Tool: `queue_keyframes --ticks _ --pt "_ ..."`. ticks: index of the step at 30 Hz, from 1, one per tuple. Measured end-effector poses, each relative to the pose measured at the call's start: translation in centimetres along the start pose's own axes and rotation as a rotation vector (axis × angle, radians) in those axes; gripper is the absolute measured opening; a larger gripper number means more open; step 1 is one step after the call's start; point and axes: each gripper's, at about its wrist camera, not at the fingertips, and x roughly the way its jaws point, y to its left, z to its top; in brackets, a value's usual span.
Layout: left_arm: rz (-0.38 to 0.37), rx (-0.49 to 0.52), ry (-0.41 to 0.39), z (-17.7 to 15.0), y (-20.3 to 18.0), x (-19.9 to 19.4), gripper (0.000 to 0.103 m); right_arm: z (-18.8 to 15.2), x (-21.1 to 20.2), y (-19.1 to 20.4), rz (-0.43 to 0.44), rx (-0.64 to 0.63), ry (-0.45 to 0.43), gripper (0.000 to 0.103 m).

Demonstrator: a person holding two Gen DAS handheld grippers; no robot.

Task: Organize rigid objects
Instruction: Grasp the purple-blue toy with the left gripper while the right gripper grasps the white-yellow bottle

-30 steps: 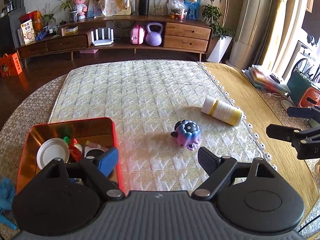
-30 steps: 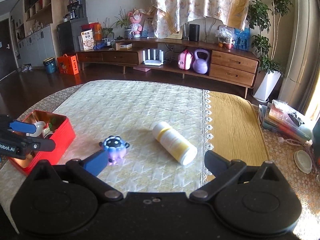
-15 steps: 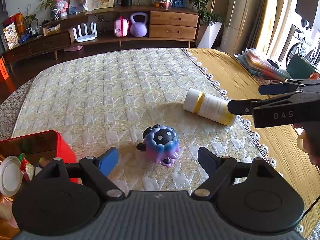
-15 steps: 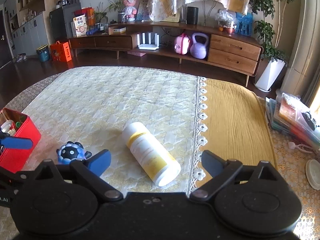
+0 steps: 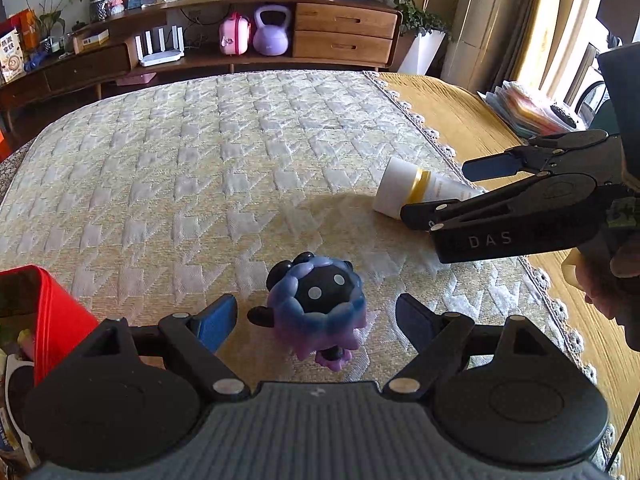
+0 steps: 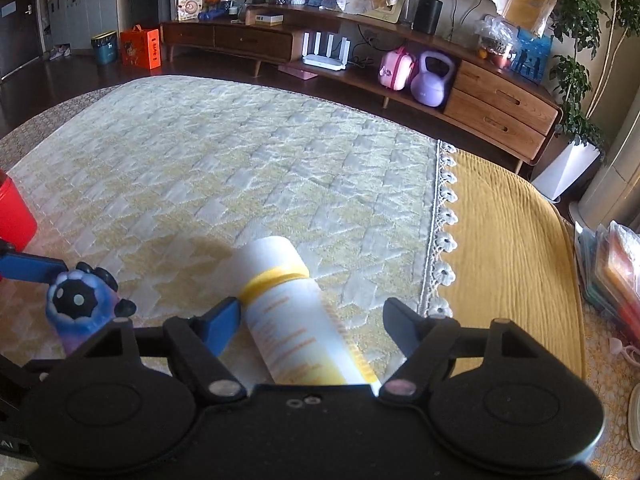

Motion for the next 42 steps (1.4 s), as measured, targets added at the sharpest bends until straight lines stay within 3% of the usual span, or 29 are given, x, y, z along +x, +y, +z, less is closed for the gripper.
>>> queue_keyframes --ticks 2,5,8,11,14,22,30,42 --pt "-0.001 0.009 0.001 -0.1 0.0 0.3 0.086 -0.2 0.3 0.0 0.011 0.005 0.005 0.074" --pt "0.000 0.027 -0.015 -0.3 0.0 0.5 0.085 -0.4 0.5 0.3 0.018 -0.006 0.016 0.061" --pt "0.002 0.048 -0.024 -0.4 -0.2 0.4 0.067 -0.7 0.3 0.6 -0.001 -0.008 0.006 0.058" --pt "-0.005 0.046 -0.027 -0.4 -0.2 0.3 0.059 -0.8 -0.1 0.5 0.000 0.018 0.004 0.056" --pt "-0.007 0.050 -0.025 -0.5 -0.1 0.0 0.059 -1.0 -0.7 0.8 -0.005 0.049 0.005 0.051" --pt "0.011 0.036 -0.002 -1.2 0.3 -1.5 0.057 -2.7 -2.9 1.5 -0.011 0.193 0.007 0.050" --pt "-0.005 0.027 0.013 -2.4 1.2 -4.6 0.053 -4.7 -6.9 3.9 -0.031 0.258 0.012 0.049" --pt "-0.025 -0.008 0.006 -5.3 4.0 -11.6 0.053 -6.7 -14.0 9.3 0.028 0.329 0.004 0.049"
